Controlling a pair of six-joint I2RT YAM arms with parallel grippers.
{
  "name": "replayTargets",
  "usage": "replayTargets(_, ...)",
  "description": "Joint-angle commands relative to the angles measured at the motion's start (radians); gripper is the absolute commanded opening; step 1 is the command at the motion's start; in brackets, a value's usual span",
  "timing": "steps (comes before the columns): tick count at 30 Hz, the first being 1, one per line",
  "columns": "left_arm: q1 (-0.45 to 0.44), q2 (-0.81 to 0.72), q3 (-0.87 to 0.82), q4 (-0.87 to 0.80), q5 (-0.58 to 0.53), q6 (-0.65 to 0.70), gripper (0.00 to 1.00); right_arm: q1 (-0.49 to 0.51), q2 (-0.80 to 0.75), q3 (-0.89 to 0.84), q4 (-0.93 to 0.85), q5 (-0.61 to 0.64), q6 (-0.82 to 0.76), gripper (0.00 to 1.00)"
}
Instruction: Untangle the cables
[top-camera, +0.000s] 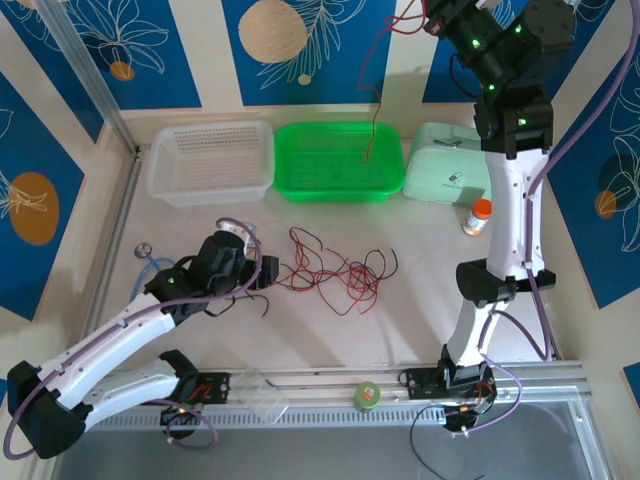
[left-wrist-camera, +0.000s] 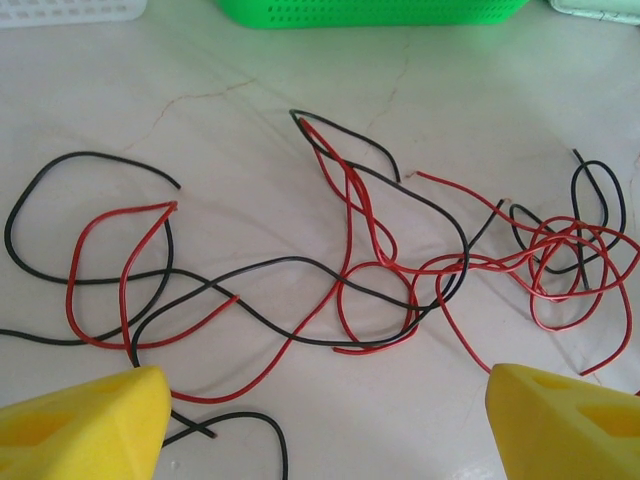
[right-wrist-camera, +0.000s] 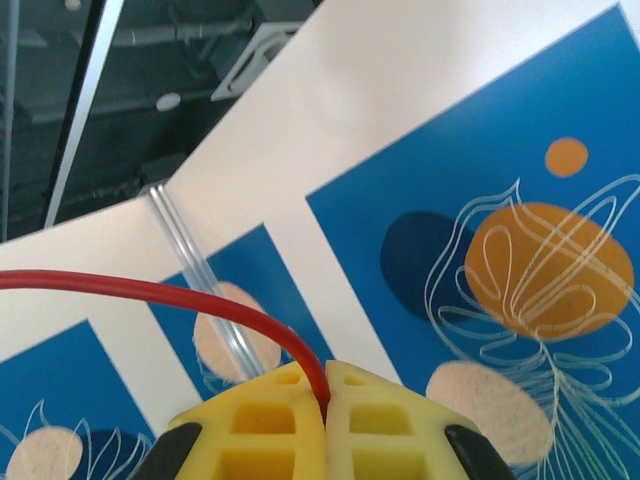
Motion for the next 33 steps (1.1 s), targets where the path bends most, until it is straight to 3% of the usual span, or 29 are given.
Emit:
replayTargets(1, -0.007, -0.012, -0.022, 0.017, 0.006, -0.024, 0.82, 0.011, 0.042, 0.022, 0.147, 0.081, 0.006, 0.0)
replayTargets(8, -0.009, -0.017, -0.043, 0.03, 0.015, -0.036, 0.81, 0.068, 0.277, 0.027, 0.239, 0.16, -0.202, 0.0)
replayTargets(14, -0.016, -0.05, -0.059, 0.004, 0.004, -0.05, 0.8, 0.12, 0.465, 0.095, 0.158, 0.228, -0.346, 0.0)
replayTargets(24, -0.016, -0.061, -0.067, -0.001, -0.023, -0.052, 0.81, 0.146, 0.45, 0.066, 0.195, 0.272, -0.414, 0.0)
replayTargets(33, -0.017, -0.047, -0.068, 0.005, -0.013, -0.063, 0.8, 0.136, 0.415, 0.103, 0.208, 0.268, -0.384, 0.0)
